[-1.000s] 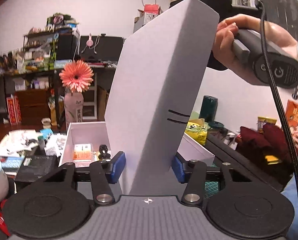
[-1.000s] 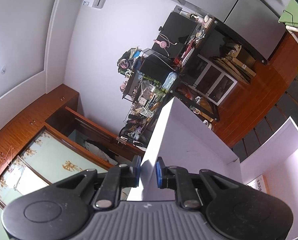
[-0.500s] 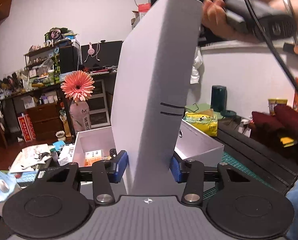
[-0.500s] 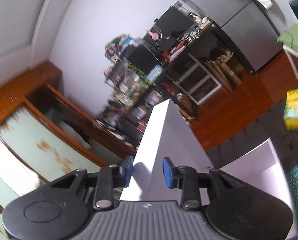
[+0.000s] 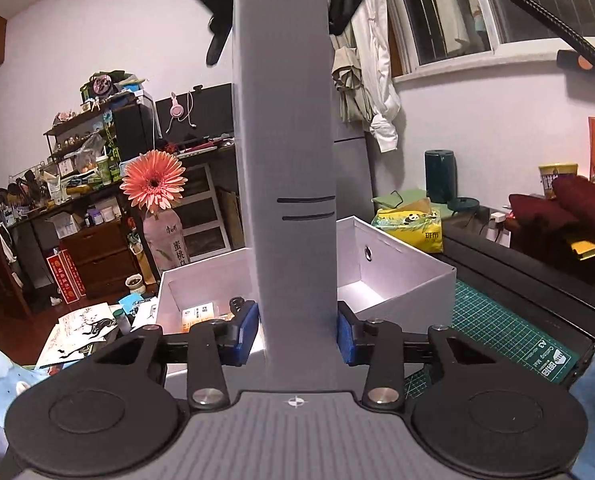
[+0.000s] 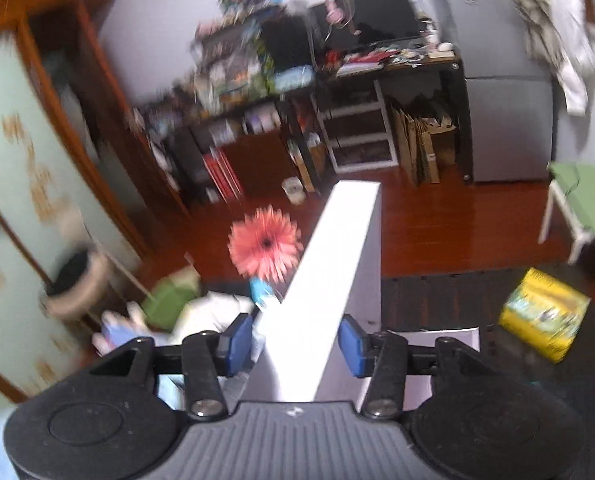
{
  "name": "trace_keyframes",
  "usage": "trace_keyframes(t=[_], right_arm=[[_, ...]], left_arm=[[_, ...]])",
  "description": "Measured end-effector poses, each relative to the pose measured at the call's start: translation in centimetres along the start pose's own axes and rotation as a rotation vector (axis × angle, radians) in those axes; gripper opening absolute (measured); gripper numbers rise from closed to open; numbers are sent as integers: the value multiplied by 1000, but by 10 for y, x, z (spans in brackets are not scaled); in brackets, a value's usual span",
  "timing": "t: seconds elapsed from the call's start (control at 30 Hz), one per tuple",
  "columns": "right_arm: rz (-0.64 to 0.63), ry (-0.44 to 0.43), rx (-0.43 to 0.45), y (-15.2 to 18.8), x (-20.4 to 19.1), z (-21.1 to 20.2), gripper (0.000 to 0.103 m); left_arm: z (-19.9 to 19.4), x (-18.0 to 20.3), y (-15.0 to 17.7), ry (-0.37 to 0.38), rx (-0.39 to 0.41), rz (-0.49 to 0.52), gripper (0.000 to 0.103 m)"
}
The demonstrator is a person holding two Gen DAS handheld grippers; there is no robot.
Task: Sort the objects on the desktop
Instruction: 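Carry the upright lid over the white box with the right gripper, then tilt the white lid flat and lower it onto the box with the right gripper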
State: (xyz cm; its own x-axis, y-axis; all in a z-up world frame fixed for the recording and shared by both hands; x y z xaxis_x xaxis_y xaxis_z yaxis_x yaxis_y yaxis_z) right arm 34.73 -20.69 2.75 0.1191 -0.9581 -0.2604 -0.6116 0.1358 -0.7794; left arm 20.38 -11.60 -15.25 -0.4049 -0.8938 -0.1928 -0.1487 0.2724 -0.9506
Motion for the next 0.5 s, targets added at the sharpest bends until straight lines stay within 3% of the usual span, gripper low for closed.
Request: trace_keyframes(t=[0.23, 0.5], right_arm=[[-243, 189, -84, 5, -37, 4, 47], [-243, 252, -113, 4, -19, 6, 47]], left_arm=[[1, -1, 0, -5, -8, 7, 39], [1, 3, -1, -4, -5, 25, 38]])
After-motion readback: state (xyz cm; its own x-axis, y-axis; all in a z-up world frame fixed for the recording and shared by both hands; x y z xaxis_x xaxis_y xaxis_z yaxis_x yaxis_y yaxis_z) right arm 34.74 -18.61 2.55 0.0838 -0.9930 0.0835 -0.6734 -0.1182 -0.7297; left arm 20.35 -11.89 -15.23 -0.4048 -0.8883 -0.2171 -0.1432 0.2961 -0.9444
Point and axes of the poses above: each gripper's, at about its wrist camera, not at the fingertips, and z roughly the way its jaws point, x to its right, y to its underside, the point moved 8 cm from there along z, roughly the way its jaws point, and after that the axes turned 7 degrees about x, right-handed, at the moved point
